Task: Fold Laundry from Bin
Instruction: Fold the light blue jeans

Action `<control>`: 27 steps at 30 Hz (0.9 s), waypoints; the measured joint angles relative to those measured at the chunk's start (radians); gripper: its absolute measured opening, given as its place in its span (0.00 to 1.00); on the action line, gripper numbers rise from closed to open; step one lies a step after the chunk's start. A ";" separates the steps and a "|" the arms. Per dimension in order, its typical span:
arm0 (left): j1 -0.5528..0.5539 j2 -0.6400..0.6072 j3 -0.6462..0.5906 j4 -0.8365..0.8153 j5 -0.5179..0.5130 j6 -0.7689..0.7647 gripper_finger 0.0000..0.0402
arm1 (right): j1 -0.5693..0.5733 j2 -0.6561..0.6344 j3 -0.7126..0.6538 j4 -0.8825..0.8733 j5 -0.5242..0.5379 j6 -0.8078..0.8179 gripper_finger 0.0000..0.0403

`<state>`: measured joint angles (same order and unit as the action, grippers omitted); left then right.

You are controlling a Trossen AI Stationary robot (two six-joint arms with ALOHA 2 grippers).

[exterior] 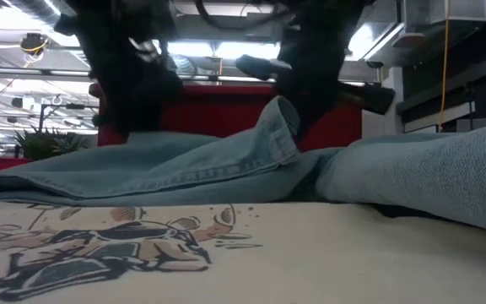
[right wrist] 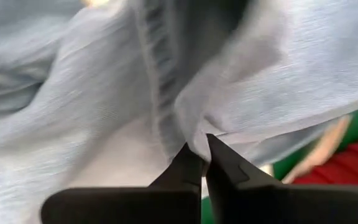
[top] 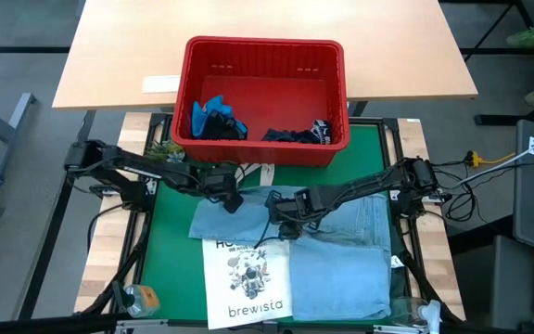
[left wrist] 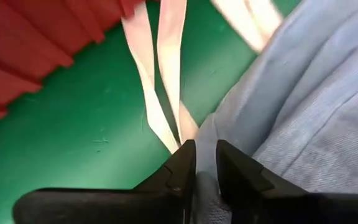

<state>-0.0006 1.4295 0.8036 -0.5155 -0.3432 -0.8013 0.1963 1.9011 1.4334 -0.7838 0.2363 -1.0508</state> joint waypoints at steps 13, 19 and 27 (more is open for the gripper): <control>-0.039 -0.194 0.000 -0.176 -0.039 0.000 0.14 | -0.028 0.000 0.037 0.072 0.132 -0.008 0.01; -0.039 -0.174 0.000 -0.186 -0.043 0.000 0.14 | -0.074 0.000 0.037 0.069 0.134 -0.009 0.01; -0.039 -0.166 0.000 -0.208 -0.074 0.000 0.14 | -0.099 0.000 0.037 -0.027 0.120 -0.009 0.01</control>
<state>-0.0399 1.2635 0.8036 -0.7234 -0.4175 -0.8013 0.0969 1.9011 1.4704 -0.8105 0.3561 -1.0601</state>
